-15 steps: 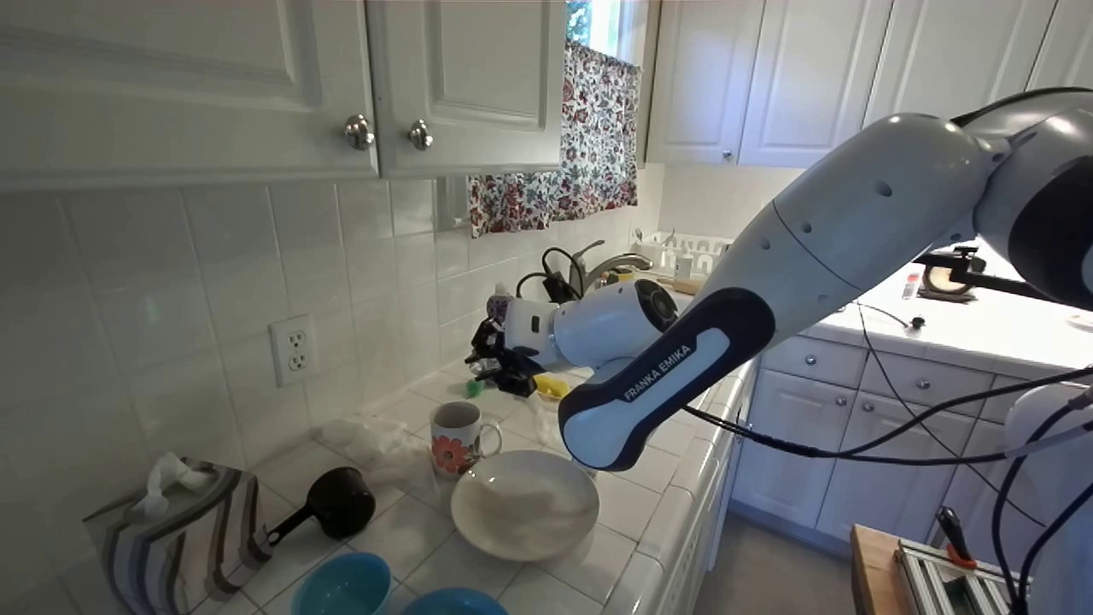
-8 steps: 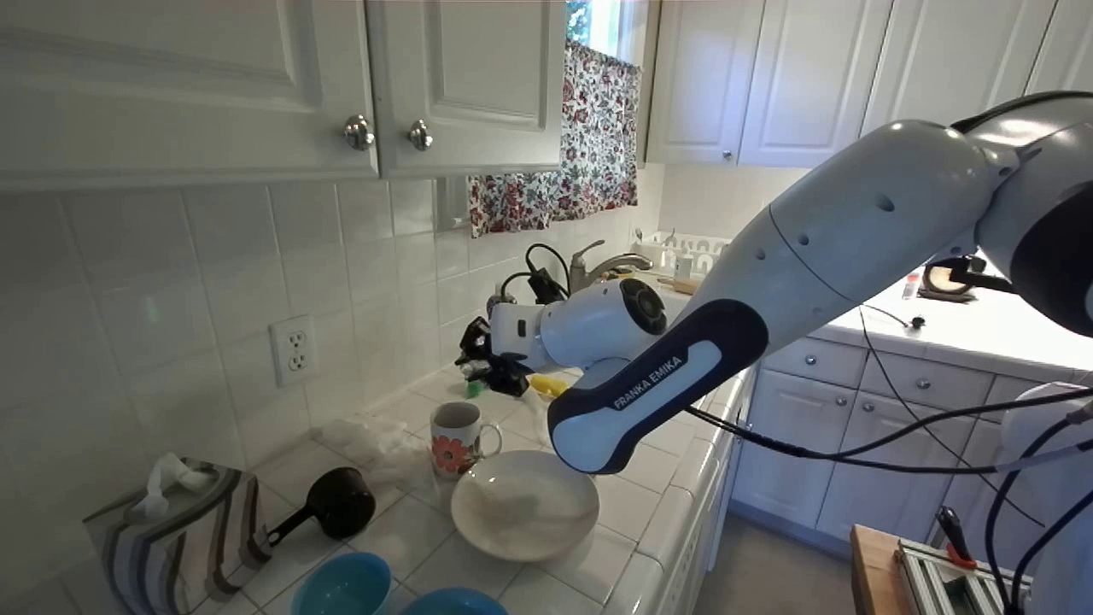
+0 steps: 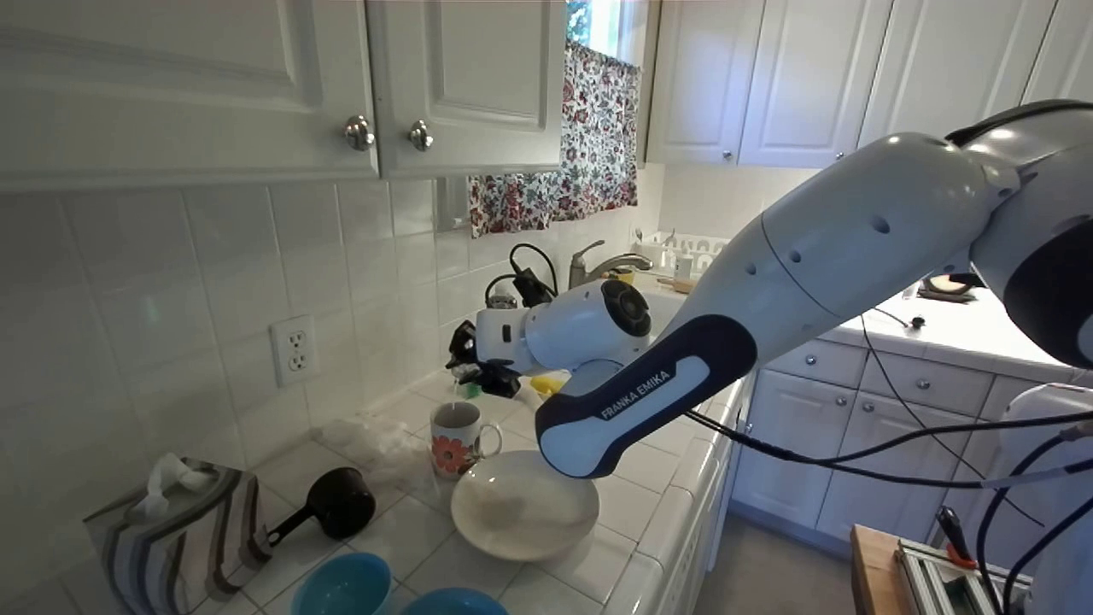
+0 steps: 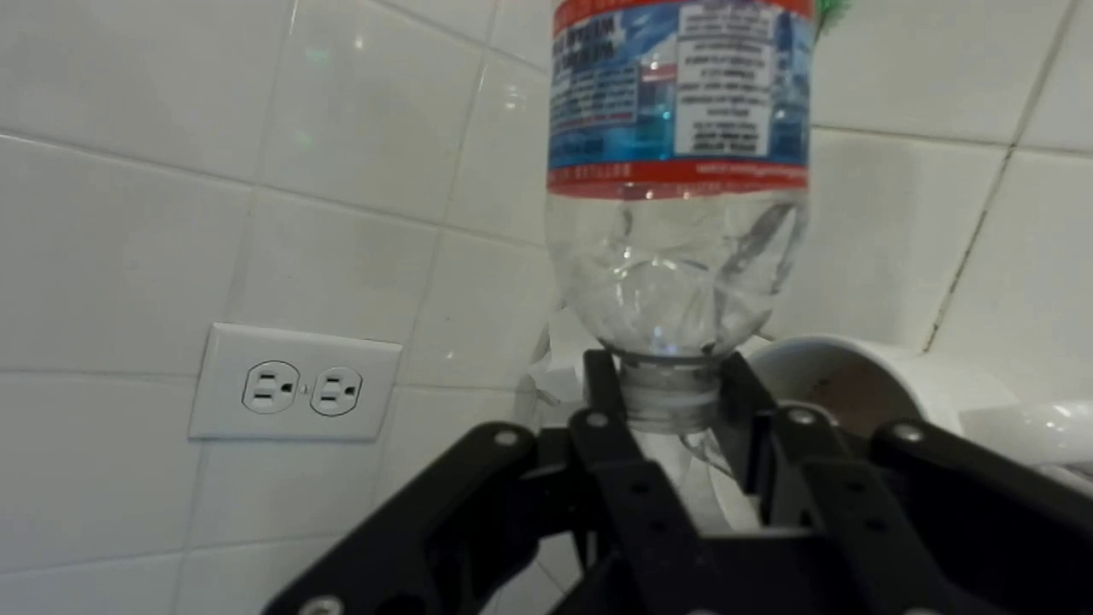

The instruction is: Pour the water in the bottle into the cup

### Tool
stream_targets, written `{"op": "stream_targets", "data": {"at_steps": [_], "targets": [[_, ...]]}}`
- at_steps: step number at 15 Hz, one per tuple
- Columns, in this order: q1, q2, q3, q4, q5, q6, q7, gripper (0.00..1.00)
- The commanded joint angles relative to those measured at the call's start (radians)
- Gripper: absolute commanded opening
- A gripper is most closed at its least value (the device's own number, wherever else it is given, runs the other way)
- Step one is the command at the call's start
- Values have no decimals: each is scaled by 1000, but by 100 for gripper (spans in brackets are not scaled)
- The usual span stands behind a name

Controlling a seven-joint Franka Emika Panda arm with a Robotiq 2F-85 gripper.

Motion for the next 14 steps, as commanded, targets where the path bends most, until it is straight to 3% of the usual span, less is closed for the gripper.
{"op": "stream_targets", "data": {"at_steps": [1,14], "targets": [[40,40,-57,30,6,-38,-17,8],[136,121,-176,33,-7,-118,-17,8]]}}
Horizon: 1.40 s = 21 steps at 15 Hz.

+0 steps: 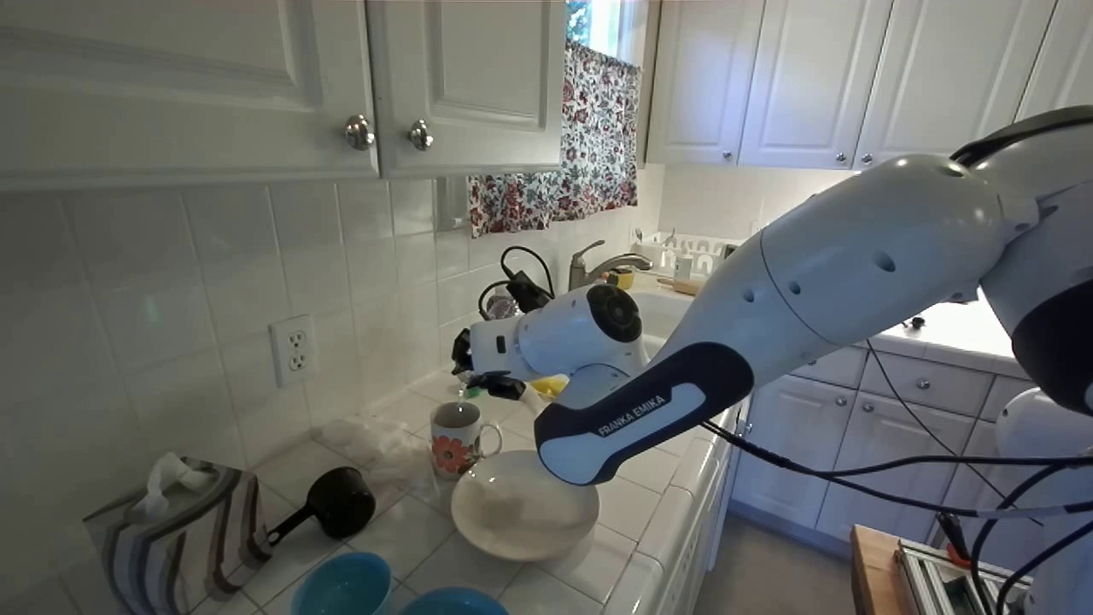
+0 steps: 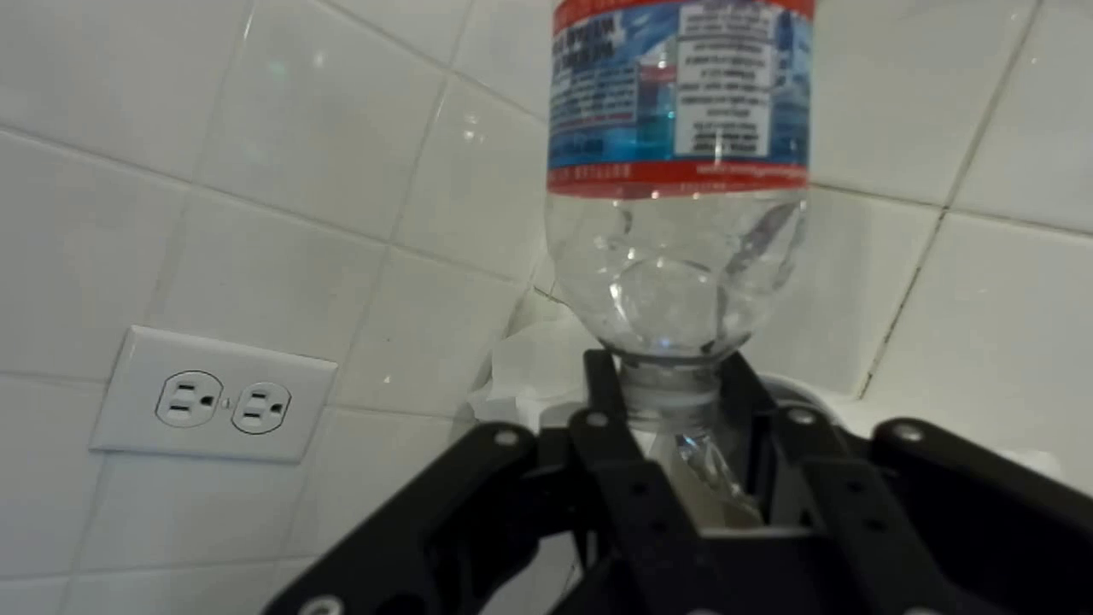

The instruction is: Pour the water in the bottle into the cup

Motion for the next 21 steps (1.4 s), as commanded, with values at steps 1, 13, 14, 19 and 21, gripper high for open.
{"op": "stream_targets", "data": {"at_steps": [1,13,14,19,21], "targets": [[32,45,-50,26,-7,-41,-16,8],[76,99,-159,37,-342,-106,186,8],[75,98,-164,39,-380,-109,207,8],[78,100,-187,50,-521,-117,281,8],[82,101,-197,53,-562,-123,299,8]]}}
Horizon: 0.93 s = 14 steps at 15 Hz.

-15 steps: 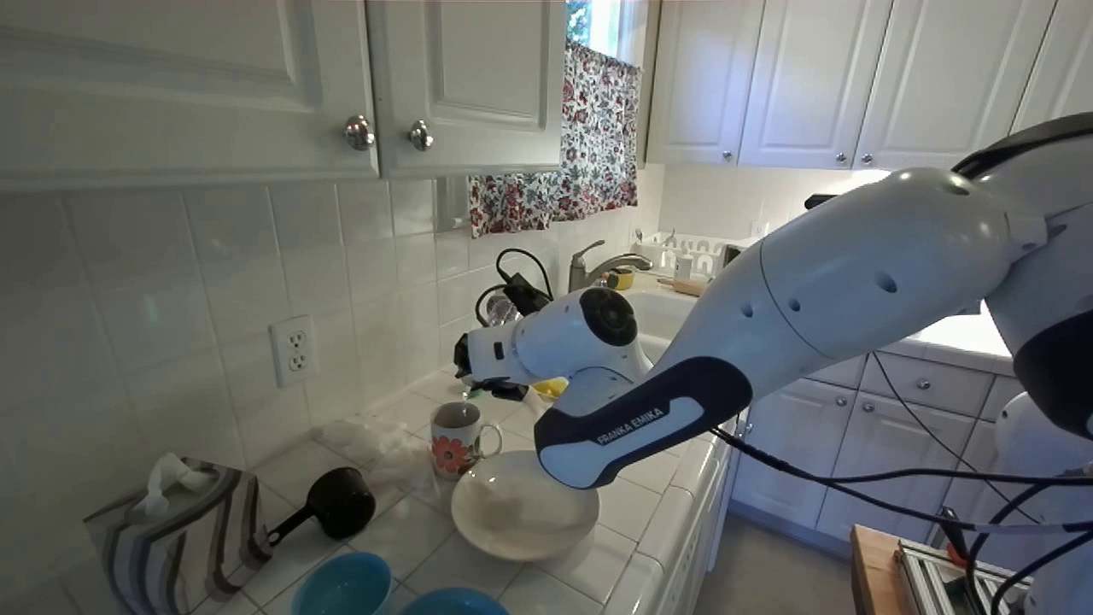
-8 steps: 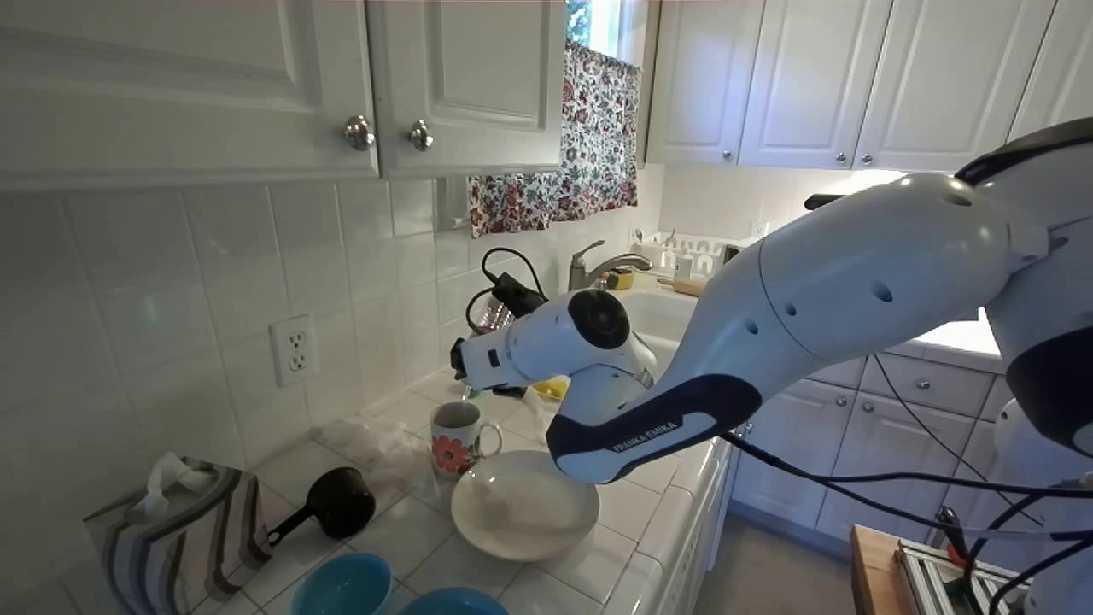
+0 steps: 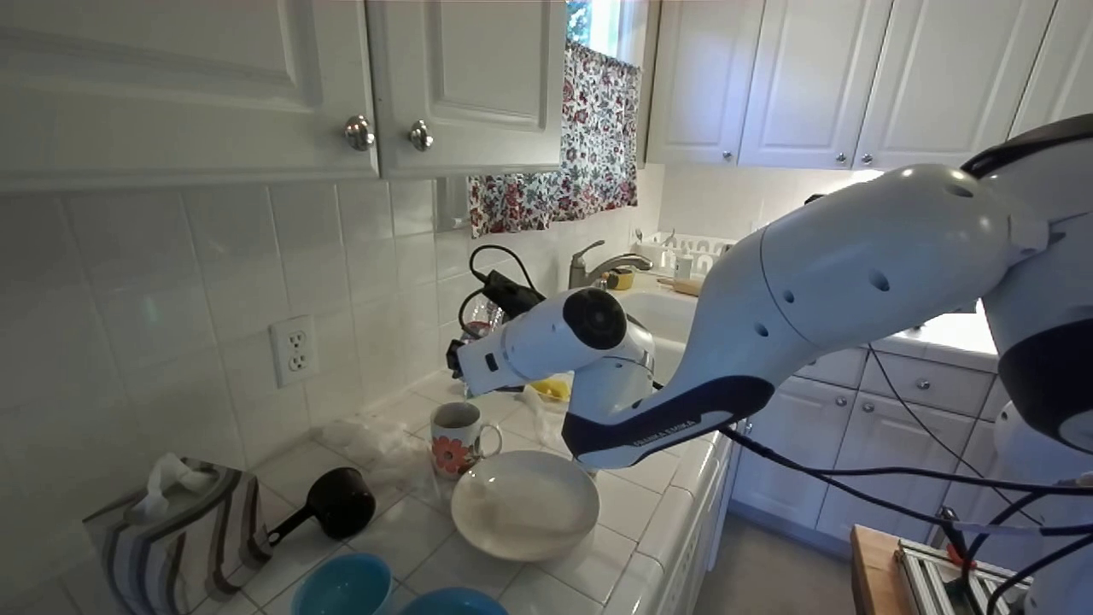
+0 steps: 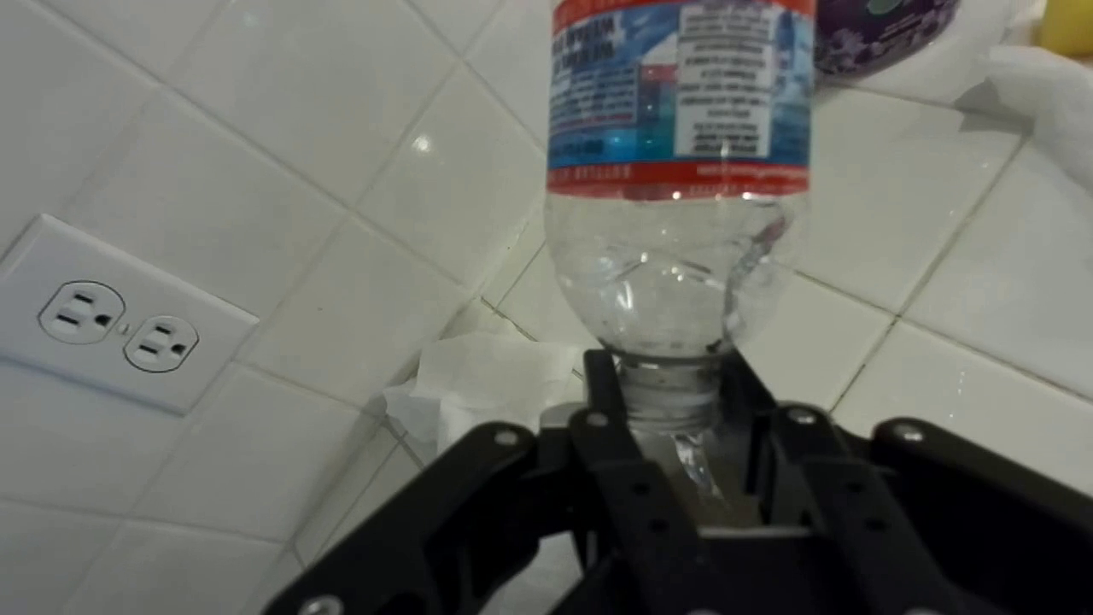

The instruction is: Pour the water in the bottle into the cup

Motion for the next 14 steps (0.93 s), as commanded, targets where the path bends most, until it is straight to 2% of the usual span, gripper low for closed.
{"op": "stream_targets", "data": {"at_steps": [1,14], "targets": [[14,27,-35,29,-94,-31,66,8],[49,50,-76,50,-242,-76,141,8]]}}
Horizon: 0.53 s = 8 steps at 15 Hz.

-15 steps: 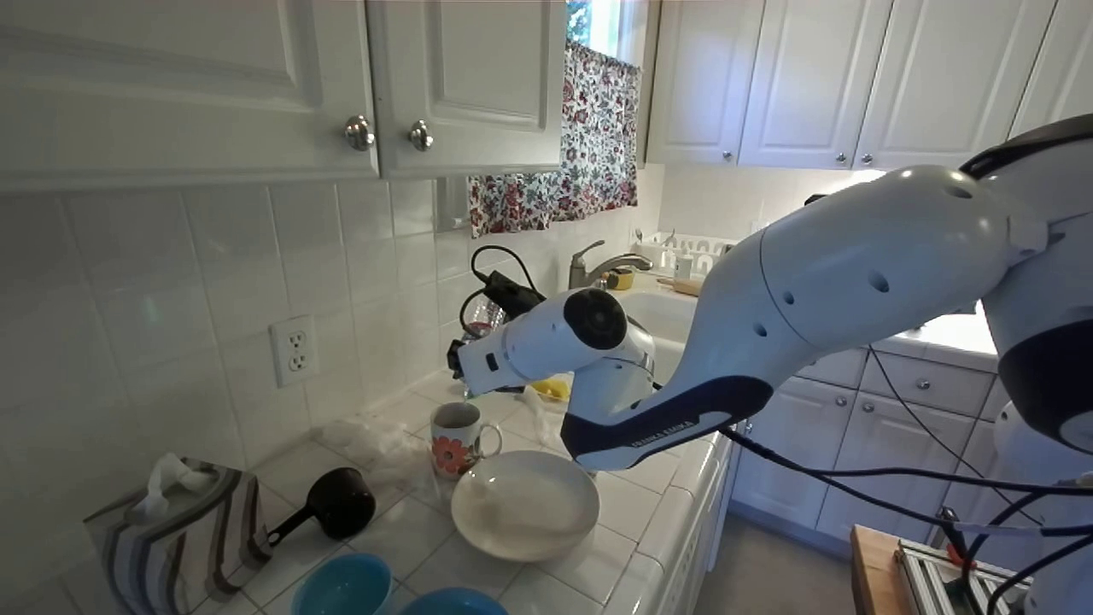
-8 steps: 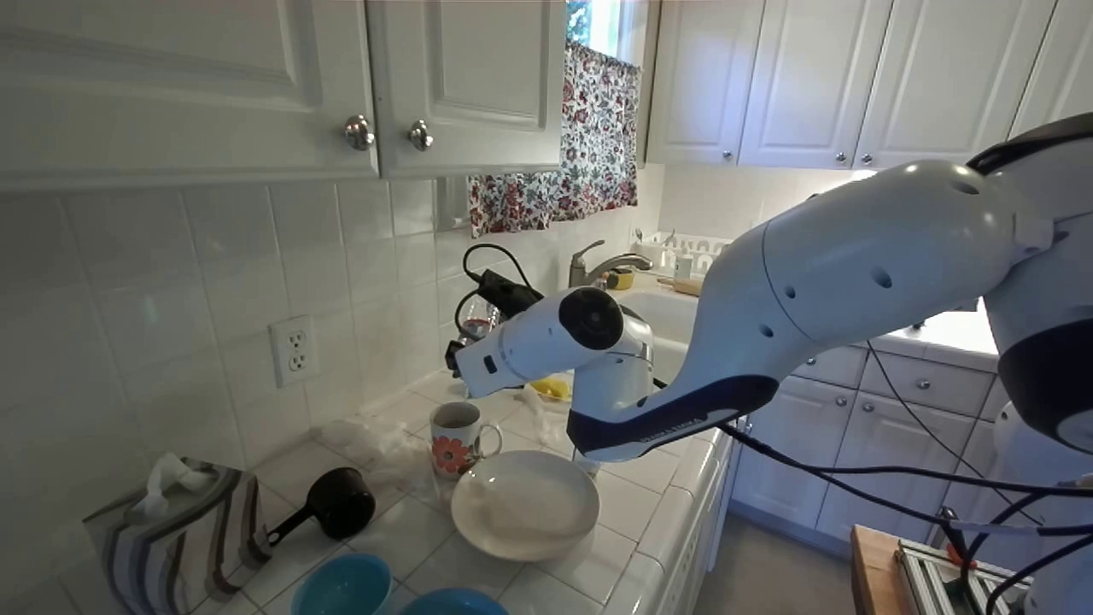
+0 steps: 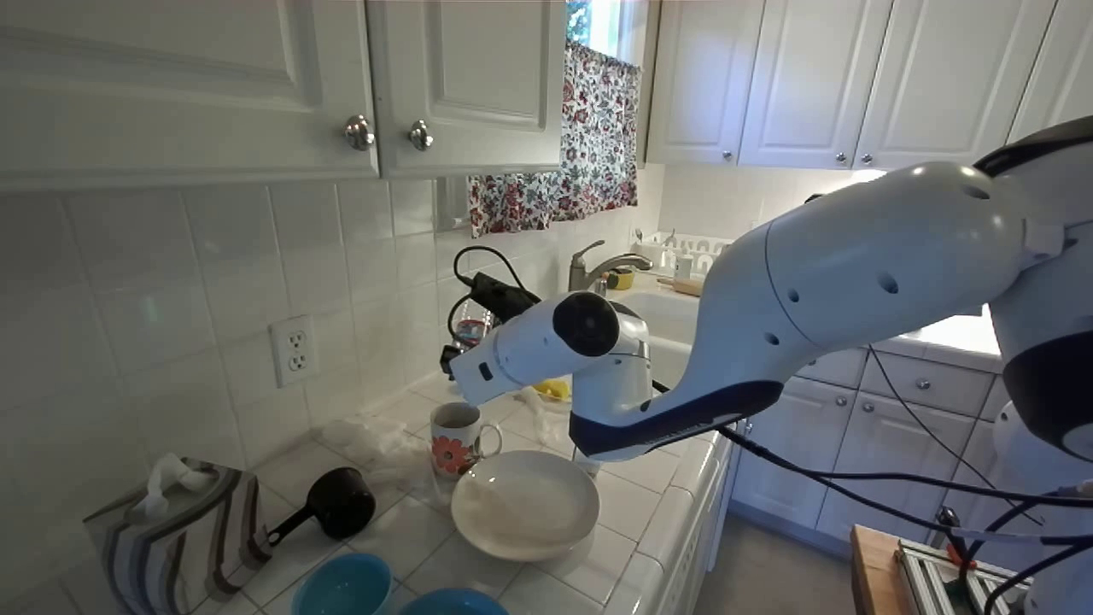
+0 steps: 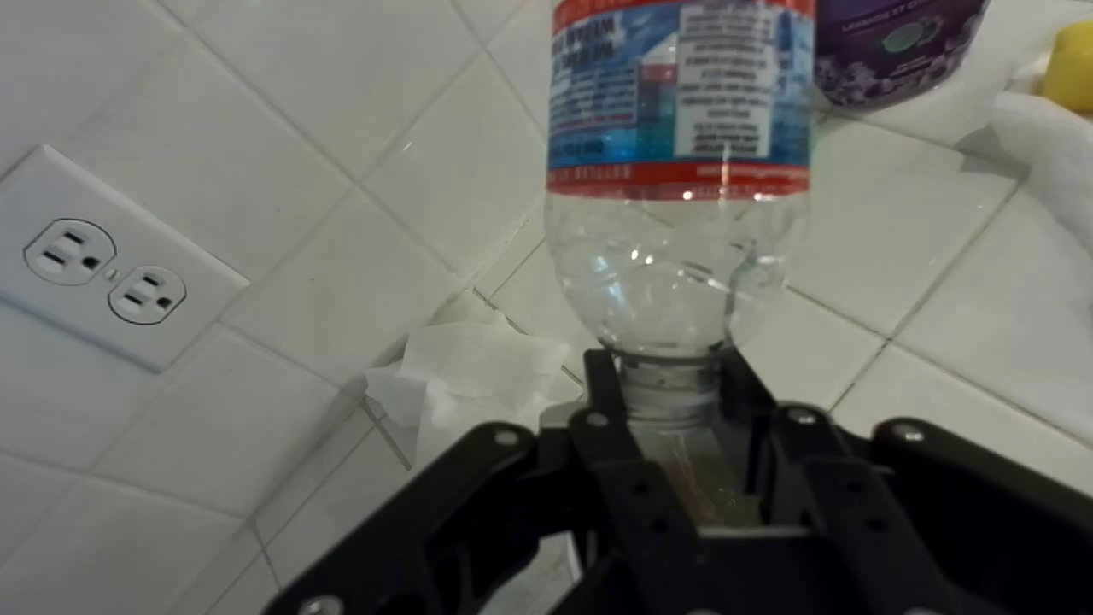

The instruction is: Pour the water in the bottle into the cup

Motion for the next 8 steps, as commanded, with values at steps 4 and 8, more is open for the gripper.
{"op": "stream_targets", "data": {"at_steps": [4,8], "targets": [[40,39,-49,21,-86,-44,68,8],[50,39,-55,20,-118,-60,82,8]]}}
